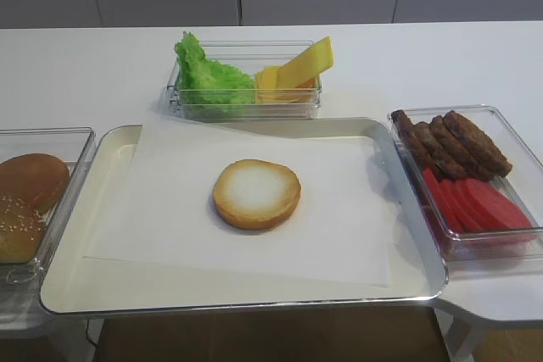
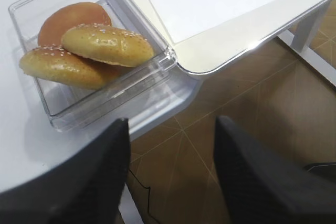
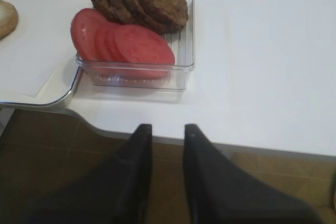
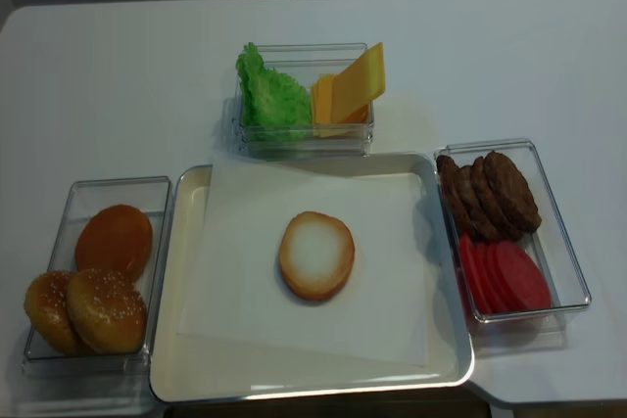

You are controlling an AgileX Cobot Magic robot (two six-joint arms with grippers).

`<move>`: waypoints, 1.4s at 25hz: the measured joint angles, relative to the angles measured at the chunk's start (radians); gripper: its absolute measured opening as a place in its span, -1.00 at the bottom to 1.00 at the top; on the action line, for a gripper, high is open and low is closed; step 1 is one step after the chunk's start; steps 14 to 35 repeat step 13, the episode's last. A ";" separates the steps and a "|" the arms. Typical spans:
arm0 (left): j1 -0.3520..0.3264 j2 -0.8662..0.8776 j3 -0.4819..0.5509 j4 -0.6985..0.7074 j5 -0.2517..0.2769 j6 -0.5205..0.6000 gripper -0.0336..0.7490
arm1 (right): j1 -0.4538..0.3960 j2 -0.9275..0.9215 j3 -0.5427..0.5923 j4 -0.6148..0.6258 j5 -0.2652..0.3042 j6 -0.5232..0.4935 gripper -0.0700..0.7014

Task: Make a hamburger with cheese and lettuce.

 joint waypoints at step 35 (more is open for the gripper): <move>0.000 0.000 0.000 0.000 0.000 0.000 0.07 | 0.000 0.000 0.000 0.000 0.000 0.000 -0.35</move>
